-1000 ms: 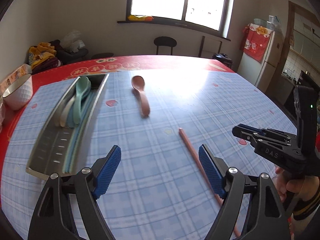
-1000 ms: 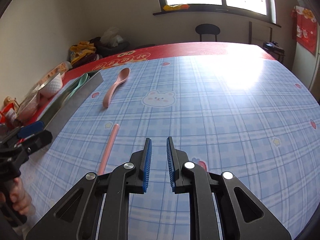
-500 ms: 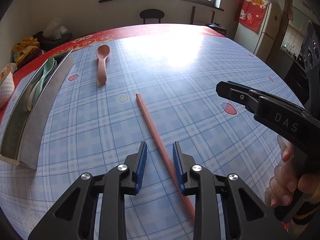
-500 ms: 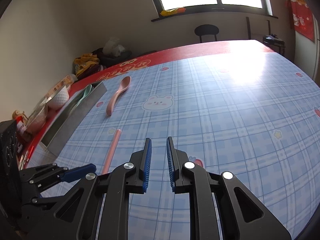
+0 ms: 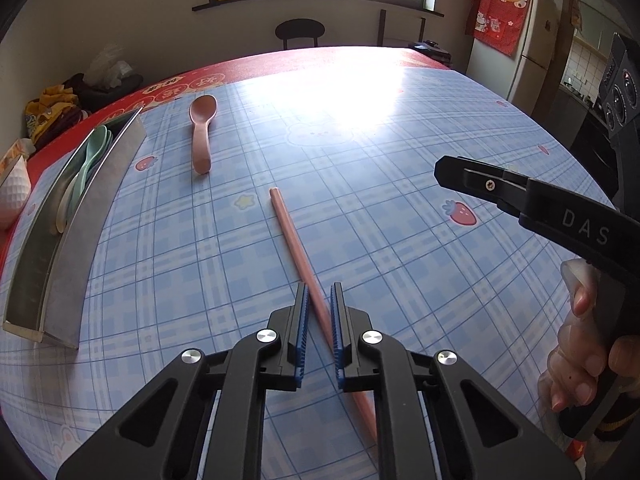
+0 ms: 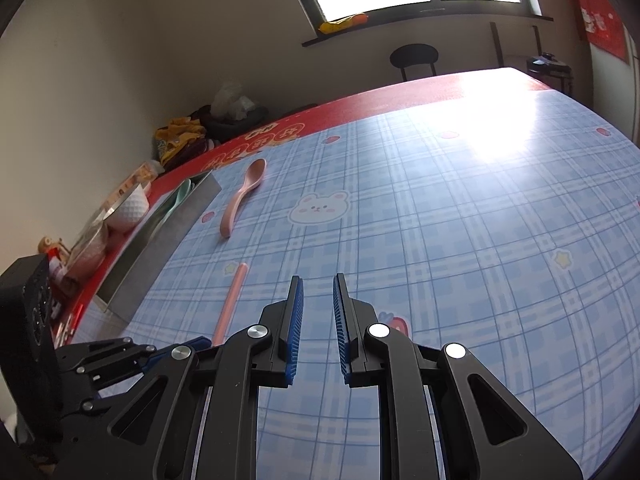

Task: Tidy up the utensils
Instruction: 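Grasp the pink chopstick from the table with the left tool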

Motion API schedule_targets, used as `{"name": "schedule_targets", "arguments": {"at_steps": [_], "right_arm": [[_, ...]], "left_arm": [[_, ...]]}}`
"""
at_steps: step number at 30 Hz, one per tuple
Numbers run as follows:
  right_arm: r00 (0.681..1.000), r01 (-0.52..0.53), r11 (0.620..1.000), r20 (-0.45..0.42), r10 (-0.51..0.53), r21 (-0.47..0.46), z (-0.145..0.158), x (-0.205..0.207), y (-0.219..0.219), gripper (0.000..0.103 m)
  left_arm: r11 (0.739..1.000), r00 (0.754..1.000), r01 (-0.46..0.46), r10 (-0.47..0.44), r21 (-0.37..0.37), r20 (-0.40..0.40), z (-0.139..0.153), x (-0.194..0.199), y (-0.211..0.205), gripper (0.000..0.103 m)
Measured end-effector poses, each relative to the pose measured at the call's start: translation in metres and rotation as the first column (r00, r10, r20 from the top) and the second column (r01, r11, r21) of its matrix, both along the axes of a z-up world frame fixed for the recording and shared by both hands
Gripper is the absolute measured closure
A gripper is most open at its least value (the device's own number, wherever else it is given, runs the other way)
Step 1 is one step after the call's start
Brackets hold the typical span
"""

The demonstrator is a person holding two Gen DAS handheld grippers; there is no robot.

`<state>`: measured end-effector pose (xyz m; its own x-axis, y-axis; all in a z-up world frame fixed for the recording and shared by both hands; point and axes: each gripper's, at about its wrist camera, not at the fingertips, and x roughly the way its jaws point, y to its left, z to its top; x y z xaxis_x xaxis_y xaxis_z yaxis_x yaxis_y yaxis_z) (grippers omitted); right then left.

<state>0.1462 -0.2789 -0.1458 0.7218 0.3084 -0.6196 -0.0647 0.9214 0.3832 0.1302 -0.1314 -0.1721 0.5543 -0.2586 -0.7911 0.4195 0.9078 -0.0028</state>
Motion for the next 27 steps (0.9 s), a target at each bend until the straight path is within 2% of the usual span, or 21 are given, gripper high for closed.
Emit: {"name": "schedule_targets", "arguments": {"at_steps": [3, 14, 20, 27], "right_arm": [[1.000, -0.003, 1.000, -0.003, 0.003, 0.003, -0.001, 0.001, -0.001, 0.087], [1.000, -0.002, 1.000, -0.014, 0.002, 0.016, -0.003, 0.003, -0.002, 0.087], [1.000, 0.000, 1.000, -0.018, 0.001, 0.019, -0.004, 0.004, -0.003, 0.087], [1.000, 0.001, 1.000, -0.027, 0.000, 0.023, -0.006, 0.005, -0.003, 0.087]], "left_arm": [[1.000, 1.000, -0.005, 0.005, -0.010, -0.003, 0.000, 0.000, 0.001, 0.097], [0.999, 1.000, -0.002, 0.001, -0.055, -0.024, 0.000, 0.001, 0.008, 0.097], [0.997, 1.000, -0.003, 0.003, -0.071, -0.010, 0.006, 0.001, 0.016, 0.097], [0.991, 0.995, -0.081, 0.086, -0.103, 0.044, 0.018, 0.003, 0.058, 0.097]]}}
